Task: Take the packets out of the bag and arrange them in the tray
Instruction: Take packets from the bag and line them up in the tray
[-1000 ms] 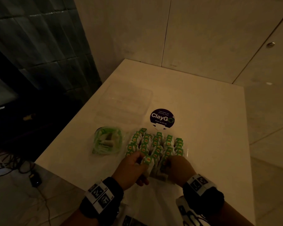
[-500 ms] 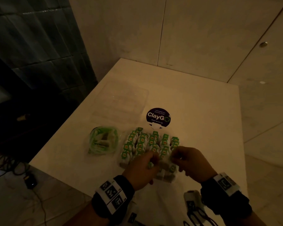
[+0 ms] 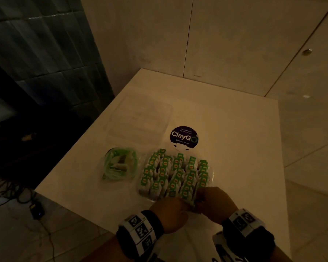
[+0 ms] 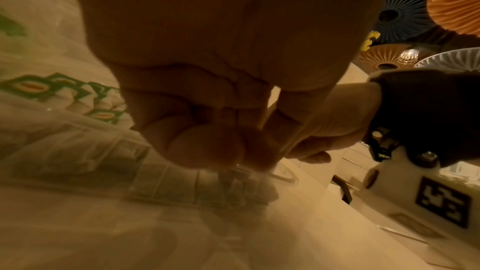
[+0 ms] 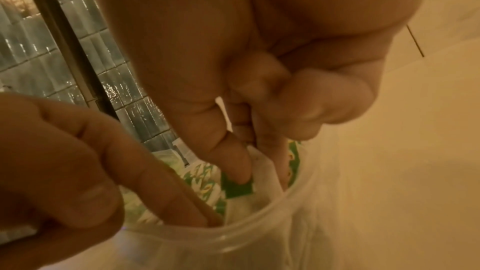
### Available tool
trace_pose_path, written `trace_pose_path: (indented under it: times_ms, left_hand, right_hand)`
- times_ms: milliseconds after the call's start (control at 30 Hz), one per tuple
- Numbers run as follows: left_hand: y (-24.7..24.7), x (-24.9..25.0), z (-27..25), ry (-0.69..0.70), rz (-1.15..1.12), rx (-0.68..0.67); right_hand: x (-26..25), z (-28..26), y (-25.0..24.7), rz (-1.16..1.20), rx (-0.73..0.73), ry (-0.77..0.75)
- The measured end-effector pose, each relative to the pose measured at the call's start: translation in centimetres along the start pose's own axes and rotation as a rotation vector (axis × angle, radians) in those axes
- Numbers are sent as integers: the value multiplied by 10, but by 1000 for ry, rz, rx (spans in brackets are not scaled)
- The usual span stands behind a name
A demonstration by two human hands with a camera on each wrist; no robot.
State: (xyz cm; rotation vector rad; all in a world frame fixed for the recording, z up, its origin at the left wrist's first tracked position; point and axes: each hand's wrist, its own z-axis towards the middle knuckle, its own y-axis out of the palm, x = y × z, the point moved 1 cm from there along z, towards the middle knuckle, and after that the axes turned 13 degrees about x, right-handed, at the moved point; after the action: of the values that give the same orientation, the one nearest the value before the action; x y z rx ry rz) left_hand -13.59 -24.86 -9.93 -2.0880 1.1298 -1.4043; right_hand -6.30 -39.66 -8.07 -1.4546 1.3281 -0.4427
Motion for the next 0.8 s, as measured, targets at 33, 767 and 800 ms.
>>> trace_pose_path:
  times_ms: [33,767,800]
  left_hand:
    - [1,0,0,-10,6,1]
    - [-23,-36,-16,-1,117,358]
    - [-26,-45,-17,5,177,402]
  right_hand:
    - [0,0,-2,-21,10,1]
    - [-18,-2,-3,-81,219,-226]
    - [-28,-4,-1,-97,225,-309]
